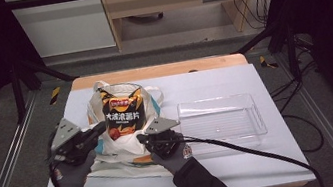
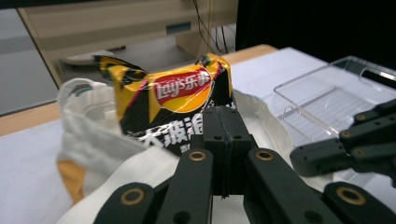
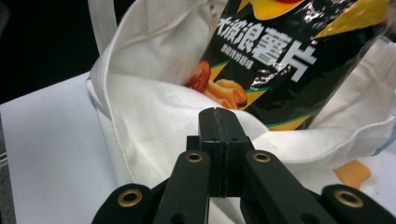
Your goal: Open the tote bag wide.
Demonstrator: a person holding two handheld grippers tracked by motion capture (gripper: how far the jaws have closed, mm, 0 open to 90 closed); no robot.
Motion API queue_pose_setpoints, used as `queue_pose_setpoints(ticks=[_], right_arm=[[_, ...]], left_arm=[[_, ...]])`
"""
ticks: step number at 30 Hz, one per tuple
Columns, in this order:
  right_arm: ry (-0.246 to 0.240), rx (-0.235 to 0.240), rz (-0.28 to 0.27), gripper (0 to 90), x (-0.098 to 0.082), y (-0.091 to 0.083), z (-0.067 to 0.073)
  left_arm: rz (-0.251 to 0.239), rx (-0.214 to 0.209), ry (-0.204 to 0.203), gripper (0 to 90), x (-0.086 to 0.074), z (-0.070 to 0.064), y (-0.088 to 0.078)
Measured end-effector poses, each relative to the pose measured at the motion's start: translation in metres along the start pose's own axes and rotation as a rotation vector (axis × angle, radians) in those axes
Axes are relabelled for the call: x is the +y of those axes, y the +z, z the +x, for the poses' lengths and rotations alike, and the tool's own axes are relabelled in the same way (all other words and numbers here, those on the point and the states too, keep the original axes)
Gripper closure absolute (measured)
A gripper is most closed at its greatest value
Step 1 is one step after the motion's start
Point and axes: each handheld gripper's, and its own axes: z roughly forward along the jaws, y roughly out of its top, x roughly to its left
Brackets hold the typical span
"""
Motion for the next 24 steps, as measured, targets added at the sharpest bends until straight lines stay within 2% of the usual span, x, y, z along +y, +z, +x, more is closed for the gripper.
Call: queue_pose_setpoints(ticks=[4, 5, 6, 11, 18, 22, 24], right_arm=[[-0.006, 0.003, 0.018, 90.0, -0.005, 0.002, 0.002], [-0.009, 0.002, 0.021, 90.0, -0.005, 0.002, 0.002], [-0.010, 0.000, 0.022, 90.0, -0.006, 0.002, 0.003], [-0.003, 0.011, 0.024, 90.0, -0.008, 0.004, 0.005], [0.016, 0.004, 0.002, 90.0, -0.005, 0.005, 0.002], [0.044, -0.024, -0.018, 90.0, 0.000, 0.006, -0.006], [0.049, -0.027, -0.005, 90.0, -0.002, 0.009, -0.007]], left_arm=[[0.065, 0.014, 0.010, 89.7, -0.008, 0.001, 0.014], [0.065, 0.014, 0.010, 89.7, -0.008, 0.001, 0.014], [0.082, 0.020, 0.005, 89.7, -0.017, 0.003, 0.014], [0.105, 0.027, -0.021, 89.7, -0.040, 0.010, 0.007], [0.156, 0.031, -0.016, 89.8, -0.058, 0.012, 0.005], [0.216, 0.033, -0.008, 89.8, -0.073, 0.013, 0.010], [0.233, 0.031, -0.006, 89.8, -0.075, 0.013, 0.011]])
